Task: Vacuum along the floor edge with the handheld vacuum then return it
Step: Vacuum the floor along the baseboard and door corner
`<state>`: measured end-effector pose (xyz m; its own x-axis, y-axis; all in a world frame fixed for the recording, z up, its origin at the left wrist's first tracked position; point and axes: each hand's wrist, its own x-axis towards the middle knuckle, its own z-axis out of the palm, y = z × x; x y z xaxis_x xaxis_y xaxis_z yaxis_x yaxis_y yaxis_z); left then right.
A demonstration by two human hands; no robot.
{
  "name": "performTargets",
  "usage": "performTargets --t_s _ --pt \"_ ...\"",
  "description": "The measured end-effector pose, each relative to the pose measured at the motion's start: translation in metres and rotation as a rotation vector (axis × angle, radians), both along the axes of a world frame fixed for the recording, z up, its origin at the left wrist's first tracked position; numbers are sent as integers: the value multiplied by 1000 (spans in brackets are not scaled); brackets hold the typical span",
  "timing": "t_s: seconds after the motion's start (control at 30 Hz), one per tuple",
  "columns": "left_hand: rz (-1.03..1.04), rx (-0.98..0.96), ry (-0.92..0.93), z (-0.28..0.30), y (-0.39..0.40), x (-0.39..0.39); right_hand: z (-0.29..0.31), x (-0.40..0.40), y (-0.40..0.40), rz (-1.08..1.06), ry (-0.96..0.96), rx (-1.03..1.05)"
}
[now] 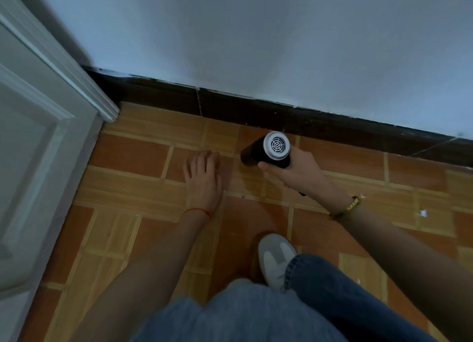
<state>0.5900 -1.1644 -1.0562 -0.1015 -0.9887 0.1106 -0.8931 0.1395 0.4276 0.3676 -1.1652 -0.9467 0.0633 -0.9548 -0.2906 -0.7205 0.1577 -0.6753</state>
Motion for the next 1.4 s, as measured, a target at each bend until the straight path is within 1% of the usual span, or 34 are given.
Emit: performTargets --t_s 0.13,0.2,0.33,0.53,0.67,0.87,0.93,1.07,1.13,1.23,1.4 --pt "-91 25 -5 10 -1 -26 8 -19 21 -140 -10 -26" --pt "-140 29 -9 17 -2 -37 14 -33 29 -193 18 -34" --pt "-213 42 -12 25 -3 -54 21 -63 47 -197 96 -20" --pt "-218 56 -54 7 -5 -79 -4 -88 65 -229 92 -28" --pt "-193 59 -115 -5 1 -82 -18 -92 60 -168 25 -20" --pt "-120 77 -126 -11 7 -85 -22 -96 45 -116 77 -88" --pt "-122 82 -127 -11 7 -84 -21 -97 37 -83 90 -77" --pt "-135 78 -103 -7 7 -80 -24 -96 29 19 46 -36" --pt "-141 68 -105 -5 9 -78 -26 -96 25 -25 72 -83" --pt "-142 84 -130 -1 11 -75 -28 -97 16 -83 162 -161" --pt "-77 122 -176 3 19 -71 -33 -92 3 21 20 -76"
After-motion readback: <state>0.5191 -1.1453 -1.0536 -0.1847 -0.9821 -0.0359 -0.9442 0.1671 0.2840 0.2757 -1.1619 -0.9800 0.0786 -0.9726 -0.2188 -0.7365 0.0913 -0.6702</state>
